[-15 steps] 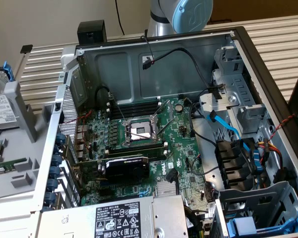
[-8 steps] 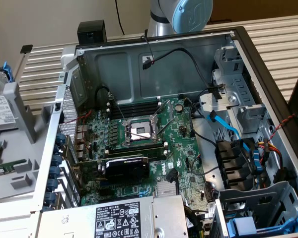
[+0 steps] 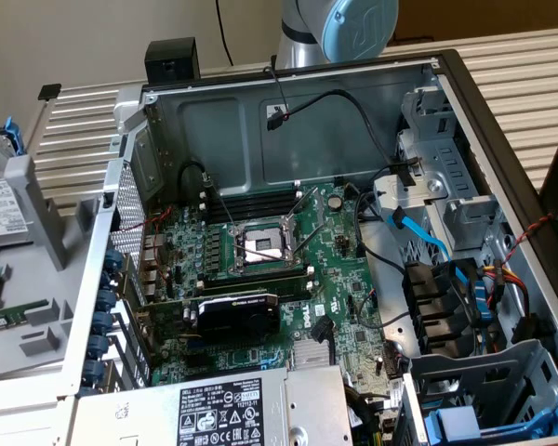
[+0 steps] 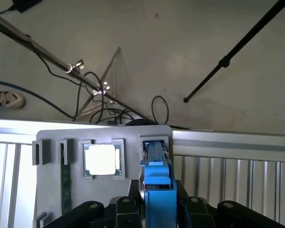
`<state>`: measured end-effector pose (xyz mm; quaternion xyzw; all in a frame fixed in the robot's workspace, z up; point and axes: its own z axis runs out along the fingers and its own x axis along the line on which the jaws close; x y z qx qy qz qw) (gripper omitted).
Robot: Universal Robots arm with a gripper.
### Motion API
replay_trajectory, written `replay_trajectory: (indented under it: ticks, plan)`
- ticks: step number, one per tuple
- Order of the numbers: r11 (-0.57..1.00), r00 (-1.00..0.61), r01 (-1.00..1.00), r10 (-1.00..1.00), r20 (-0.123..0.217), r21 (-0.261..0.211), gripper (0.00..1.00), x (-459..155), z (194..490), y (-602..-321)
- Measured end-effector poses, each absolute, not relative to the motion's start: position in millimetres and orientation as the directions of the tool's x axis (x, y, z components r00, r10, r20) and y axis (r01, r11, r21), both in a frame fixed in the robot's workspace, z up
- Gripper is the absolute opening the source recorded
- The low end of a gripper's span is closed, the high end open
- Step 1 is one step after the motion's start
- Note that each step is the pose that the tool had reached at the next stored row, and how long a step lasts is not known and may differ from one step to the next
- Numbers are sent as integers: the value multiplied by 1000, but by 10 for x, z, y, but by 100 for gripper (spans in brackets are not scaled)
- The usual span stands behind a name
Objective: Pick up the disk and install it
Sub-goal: 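Pick up the disk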
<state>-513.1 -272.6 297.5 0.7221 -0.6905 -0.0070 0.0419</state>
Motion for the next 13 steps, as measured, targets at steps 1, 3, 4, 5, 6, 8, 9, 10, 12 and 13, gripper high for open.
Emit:
replay_trajectory:
  ticks: [1, 3, 4, 5, 6, 8, 9, 10, 12, 13]
  plan:
    - [-43, 46, -997, -998, 49, 70, 38, -5131, 2976, -2726]
    - [-43, 46, -997, -998, 49, 69, 38, -5132, 2978, -2726]
    - [-43, 46, -997, -998, 50, 69, 38, -5132, 2978, -2726]
    - [-43, 46, -997, -998, 50, 69, 38, -5133, 2980, -2726]
    - [-43, 46, -997, -998, 50, 69, 38, -5133, 2983, -2726]
    - [-43, 46, -997, -998, 50, 69, 38, -5133, 2988, -2726]
    - [-43, 46, -997, -998, 50, 69, 38, -5133, 2992, -2726]
    - [-43, 46, -997, -998, 50, 69, 38, -5135, 2996, -2726]
    - [-43, 46, -997, -998, 50, 69, 38, -5139, 3003, -2726]
    - [-43, 46, -997, -998, 50, 69, 38, -5141, 3006, -2726]
